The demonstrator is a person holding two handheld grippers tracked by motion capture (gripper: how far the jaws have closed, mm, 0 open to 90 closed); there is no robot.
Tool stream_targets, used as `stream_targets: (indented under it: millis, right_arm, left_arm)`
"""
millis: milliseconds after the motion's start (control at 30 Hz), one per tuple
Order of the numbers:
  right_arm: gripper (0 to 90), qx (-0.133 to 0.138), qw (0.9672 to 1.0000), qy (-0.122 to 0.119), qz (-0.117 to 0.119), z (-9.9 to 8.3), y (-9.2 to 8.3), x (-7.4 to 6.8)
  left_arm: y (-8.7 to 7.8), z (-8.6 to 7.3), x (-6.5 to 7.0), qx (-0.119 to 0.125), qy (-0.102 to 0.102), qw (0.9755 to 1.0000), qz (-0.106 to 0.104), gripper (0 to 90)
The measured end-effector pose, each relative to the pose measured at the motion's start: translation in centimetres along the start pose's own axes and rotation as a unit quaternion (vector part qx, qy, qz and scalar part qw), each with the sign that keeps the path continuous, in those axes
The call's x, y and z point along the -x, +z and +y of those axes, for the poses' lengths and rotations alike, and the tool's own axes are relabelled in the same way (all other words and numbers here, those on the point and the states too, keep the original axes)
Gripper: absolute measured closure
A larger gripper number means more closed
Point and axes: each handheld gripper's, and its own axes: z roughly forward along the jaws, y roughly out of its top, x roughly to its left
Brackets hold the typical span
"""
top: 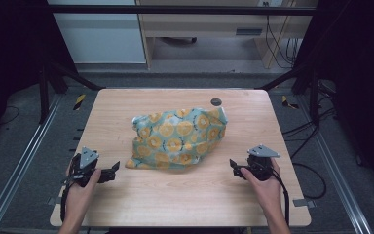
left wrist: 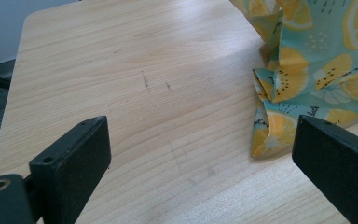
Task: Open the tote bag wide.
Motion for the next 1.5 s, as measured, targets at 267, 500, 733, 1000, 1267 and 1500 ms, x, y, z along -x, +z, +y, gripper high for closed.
stream_targets:
  millis: [267,500,733,1000,1267,1500]
  right_arm:
    - [16.4,0.029,0.9996,0.000,0.008,2.8,-0.8,0.0]
    - [27.5,0.055,0.9981,-0.022,0.016,7.1,-1.0,0.1]
    - [30.5,0.054,0.9970,-0.051,0.020,11.1,0.6,-0.1]
    - [27.4,0.028,0.9972,-0.066,0.020,12.4,3.7,-0.8]
    - [27.6,0.007,0.9978,-0.063,0.017,13.0,6.4,-0.4]
    - [63.0,0.029,0.9969,-0.064,0.036,13.4,6.7,-0.8]
  left_arm:
    - [0.0,0.0,0.5,-0.003,0.013,0.9999,0.000,4.1]
    - [0.0,0.1,0.9,-0.003,0.022,0.9998,0.002,4.2]
    - [-0.1,0.2,1.2,-0.002,0.028,0.9996,-0.001,4.2]
    - [-0.1,0.2,1.3,0.004,0.025,0.9997,-0.005,4.2]
    - [-0.1,0.4,1.7,0.005,0.030,0.9995,-0.012,4.3]
    - [-0.2,0.4,1.9,0.006,0.032,0.9993,-0.015,4.2]
